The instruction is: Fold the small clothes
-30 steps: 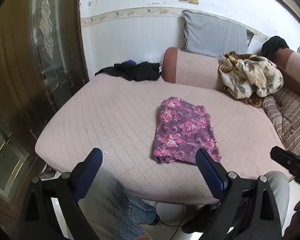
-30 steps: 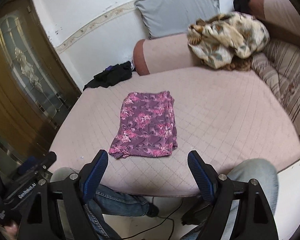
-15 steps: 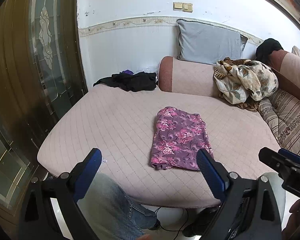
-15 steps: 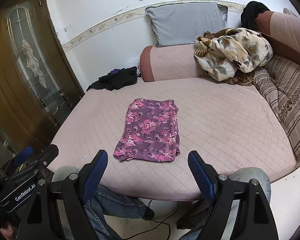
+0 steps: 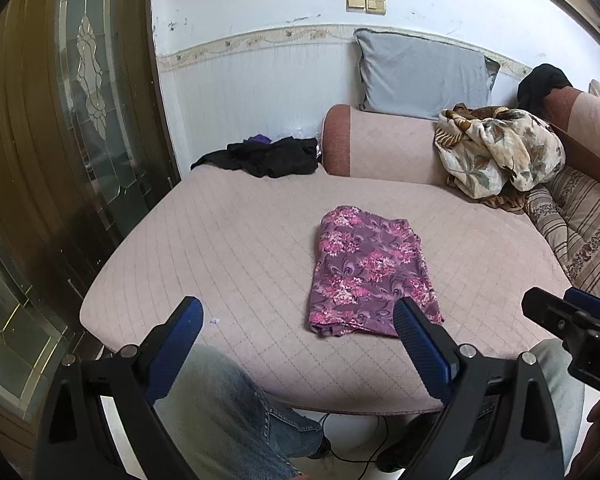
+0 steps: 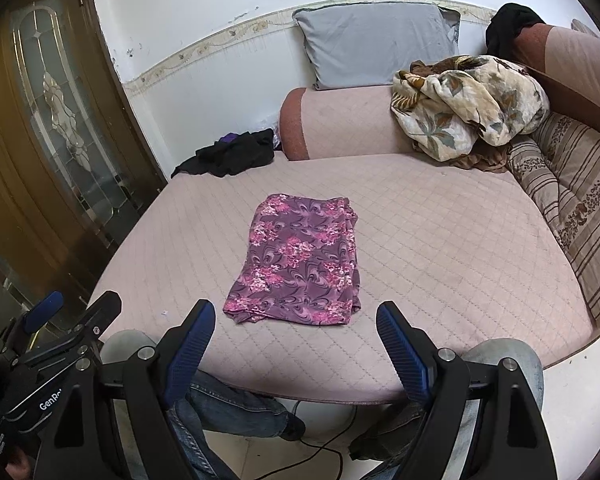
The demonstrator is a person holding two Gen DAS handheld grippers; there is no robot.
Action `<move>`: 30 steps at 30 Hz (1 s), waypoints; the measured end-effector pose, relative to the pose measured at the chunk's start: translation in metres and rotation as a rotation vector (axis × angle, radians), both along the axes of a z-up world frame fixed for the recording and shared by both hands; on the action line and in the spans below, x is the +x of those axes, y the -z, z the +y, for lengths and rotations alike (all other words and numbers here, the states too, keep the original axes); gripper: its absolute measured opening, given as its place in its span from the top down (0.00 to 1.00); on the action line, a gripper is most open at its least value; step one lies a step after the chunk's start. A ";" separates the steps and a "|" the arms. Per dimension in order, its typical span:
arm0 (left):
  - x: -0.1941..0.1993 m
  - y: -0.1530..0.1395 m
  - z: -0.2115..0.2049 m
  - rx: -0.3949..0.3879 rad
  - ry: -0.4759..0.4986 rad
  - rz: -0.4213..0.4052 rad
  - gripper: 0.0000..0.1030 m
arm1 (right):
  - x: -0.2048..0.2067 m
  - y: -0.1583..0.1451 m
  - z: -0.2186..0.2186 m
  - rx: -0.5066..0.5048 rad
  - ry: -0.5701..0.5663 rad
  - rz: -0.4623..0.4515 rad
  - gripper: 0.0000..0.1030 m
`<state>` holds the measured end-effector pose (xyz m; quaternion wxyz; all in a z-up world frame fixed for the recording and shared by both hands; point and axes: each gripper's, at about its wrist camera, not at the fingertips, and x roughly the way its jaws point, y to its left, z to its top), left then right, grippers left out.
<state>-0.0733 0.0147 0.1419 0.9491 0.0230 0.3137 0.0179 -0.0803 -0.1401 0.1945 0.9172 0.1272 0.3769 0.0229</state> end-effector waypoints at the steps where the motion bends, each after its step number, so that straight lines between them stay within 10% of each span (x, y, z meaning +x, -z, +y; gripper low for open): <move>1: 0.000 0.000 0.000 0.003 -0.001 0.000 0.07 | 0.001 0.001 0.000 -0.001 0.000 0.002 0.16; 30: 0.050 0.030 0.002 -0.020 0.002 0.107 0.07 | 0.034 0.028 -0.020 0.001 0.025 0.070 0.16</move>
